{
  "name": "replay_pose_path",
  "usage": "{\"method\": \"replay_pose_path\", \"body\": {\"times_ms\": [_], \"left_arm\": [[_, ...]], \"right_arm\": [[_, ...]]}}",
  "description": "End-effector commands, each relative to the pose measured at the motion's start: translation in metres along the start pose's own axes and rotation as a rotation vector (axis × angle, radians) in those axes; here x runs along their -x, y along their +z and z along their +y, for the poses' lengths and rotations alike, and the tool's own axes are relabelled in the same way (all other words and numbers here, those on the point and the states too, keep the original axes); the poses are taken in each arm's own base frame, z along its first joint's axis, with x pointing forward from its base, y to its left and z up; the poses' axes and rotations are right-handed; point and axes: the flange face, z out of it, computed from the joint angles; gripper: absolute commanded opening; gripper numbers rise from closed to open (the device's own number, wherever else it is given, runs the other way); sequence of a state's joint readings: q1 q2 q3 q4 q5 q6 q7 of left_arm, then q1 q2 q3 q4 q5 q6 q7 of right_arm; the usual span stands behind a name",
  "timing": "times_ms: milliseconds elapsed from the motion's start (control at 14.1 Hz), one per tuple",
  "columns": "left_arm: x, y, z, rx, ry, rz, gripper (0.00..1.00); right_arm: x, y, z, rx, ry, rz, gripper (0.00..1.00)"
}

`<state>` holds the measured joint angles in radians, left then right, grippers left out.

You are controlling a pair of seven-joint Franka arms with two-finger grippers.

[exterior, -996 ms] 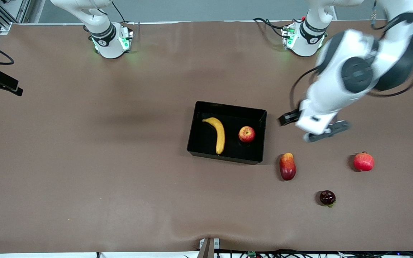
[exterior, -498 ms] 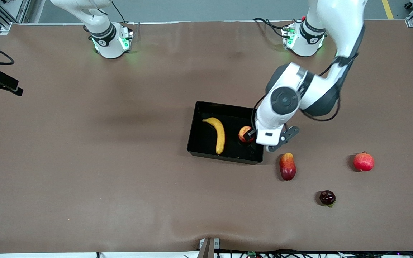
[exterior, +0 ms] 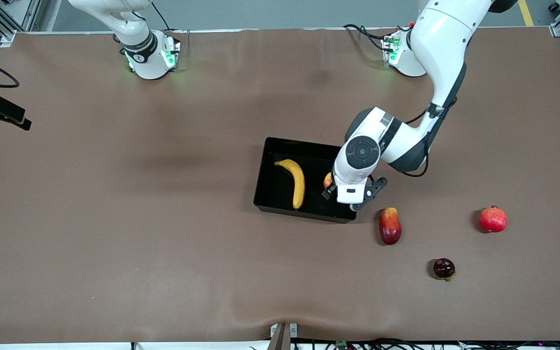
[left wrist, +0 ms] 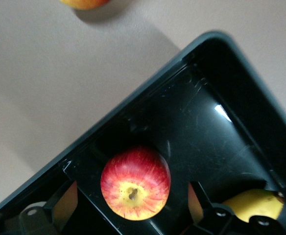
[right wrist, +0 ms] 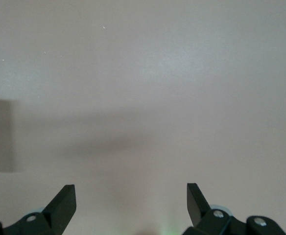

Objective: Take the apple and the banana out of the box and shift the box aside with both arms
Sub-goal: 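Lower the left gripper into the box and grasp the red apple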

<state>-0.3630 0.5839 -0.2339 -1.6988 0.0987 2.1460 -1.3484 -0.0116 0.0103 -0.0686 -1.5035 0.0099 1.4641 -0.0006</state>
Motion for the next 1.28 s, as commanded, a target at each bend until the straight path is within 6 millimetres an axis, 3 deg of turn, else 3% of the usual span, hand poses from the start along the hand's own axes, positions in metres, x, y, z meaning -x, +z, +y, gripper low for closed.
{"method": "replay_pose_path", "body": {"times_ms": [0,498,711,782,924,1209], "left_arm": [[0.010,0.018,0.000,0.006,-0.009,0.021,1.00],[0.008,0.049,0.003,0.001,-0.012,0.004,0.98],[0.002,0.035,0.004,0.018,-0.020,0.010,0.16],[0.005,0.025,0.006,0.032,-0.014,0.017,0.00],[0.009,-0.007,0.004,0.043,-0.001,0.036,0.00],[0.003,-0.112,-0.013,0.060,0.083,0.085,0.00]], "right_arm": [[0.000,-0.003,0.000,-0.002,0.000,-0.004,1.00],[0.000,-0.003,0.000,-0.002,0.000,-0.004,1.00],[0.000,-0.003,0.001,-0.002,0.001,-0.004,1.00],[0.000,-0.003,0.000,-0.002,0.000,-0.004,1.00],[0.000,-0.003,0.001,-0.002,0.001,-0.002,1.00],[0.000,-0.003,0.000,-0.002,0.000,-0.002,1.00]]}}
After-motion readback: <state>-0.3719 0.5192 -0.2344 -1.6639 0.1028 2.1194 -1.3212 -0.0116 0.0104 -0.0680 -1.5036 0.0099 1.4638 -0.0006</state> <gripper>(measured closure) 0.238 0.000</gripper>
